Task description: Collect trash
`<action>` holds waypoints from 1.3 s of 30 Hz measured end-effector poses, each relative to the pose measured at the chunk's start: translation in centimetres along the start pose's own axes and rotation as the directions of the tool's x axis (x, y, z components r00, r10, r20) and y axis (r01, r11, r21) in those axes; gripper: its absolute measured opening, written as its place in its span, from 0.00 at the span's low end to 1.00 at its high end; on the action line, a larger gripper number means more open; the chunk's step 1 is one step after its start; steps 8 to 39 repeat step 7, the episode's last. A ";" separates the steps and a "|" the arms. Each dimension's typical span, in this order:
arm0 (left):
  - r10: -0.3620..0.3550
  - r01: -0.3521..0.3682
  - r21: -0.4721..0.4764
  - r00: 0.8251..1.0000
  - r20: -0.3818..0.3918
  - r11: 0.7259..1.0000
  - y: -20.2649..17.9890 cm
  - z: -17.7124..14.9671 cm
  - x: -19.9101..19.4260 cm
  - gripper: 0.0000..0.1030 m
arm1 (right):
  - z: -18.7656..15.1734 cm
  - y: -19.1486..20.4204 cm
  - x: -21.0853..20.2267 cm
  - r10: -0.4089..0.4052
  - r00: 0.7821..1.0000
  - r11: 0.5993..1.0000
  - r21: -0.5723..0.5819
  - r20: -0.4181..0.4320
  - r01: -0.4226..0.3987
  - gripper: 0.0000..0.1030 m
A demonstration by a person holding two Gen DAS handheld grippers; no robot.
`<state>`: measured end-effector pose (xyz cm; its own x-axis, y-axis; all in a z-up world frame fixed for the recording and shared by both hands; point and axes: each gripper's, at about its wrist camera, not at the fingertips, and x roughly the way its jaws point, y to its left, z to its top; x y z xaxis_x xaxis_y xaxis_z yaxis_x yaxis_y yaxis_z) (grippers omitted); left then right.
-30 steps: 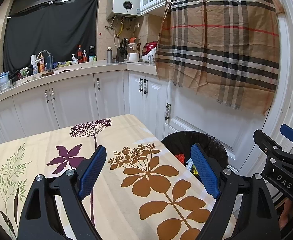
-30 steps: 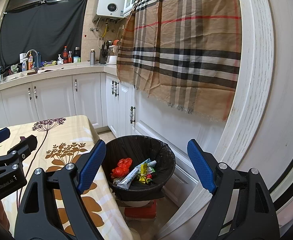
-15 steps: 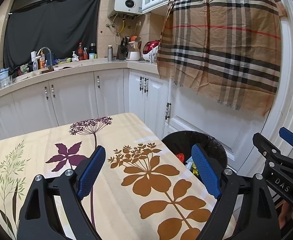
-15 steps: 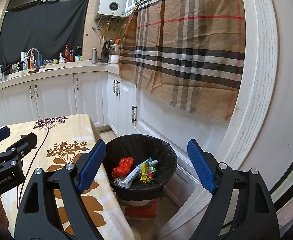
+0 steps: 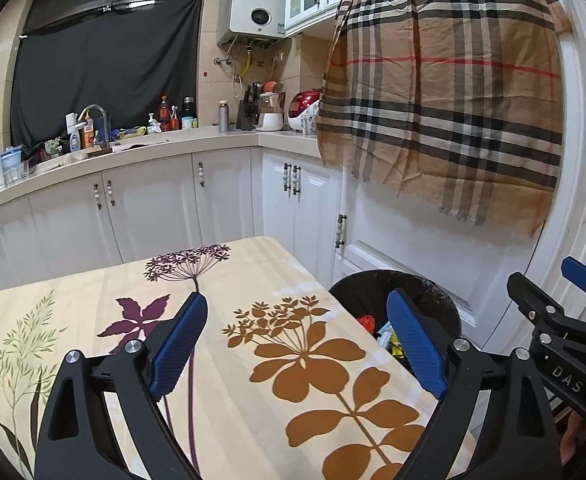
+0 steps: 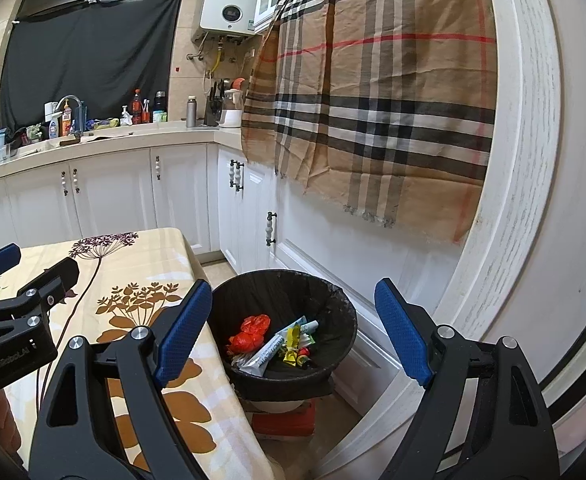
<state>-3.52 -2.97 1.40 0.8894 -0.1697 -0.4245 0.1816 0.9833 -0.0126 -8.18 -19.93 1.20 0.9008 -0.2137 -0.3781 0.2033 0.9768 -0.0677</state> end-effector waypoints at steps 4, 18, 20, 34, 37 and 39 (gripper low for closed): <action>0.046 -0.046 -0.008 0.998 -0.051 0.999 1.8 -0.4 0.8 0.86 | 0.2 1.0 0.4 0.032 0.999 0.999 -0.009 -0.003 -0.032 0.84; 0.108 -0.110 -0.018 0.991 -0.084 0.994 4.5 -1.2 1.2 0.86 | 0.5 3.0 1.0 0.086 0.996 0.996 -0.036 -0.017 -0.087 0.87; 0.108 -0.110 -0.018 0.991 -0.084 0.994 4.5 -1.2 1.2 0.86 | 0.5 3.0 1.0 0.086 0.996 0.996 -0.036 -0.017 -0.087 0.87; 0.108 -0.110 -0.018 0.991 -0.084 0.994 4.5 -1.2 1.2 0.86 | 0.5 3.0 1.0 0.086 0.996 0.996 -0.036 -0.017 -0.087 0.87; 0.108 -0.110 -0.018 0.991 -0.084 0.994 4.5 -1.2 1.2 0.86 | 0.5 3.0 1.0 0.086 0.996 0.996 -0.036 -0.017 -0.087 0.87; 0.108 -0.110 -0.018 0.991 -0.084 0.994 4.5 -1.2 1.2 0.86 | 0.5 3.0 1.0 0.086 0.996 0.996 -0.036 -0.017 -0.087 0.87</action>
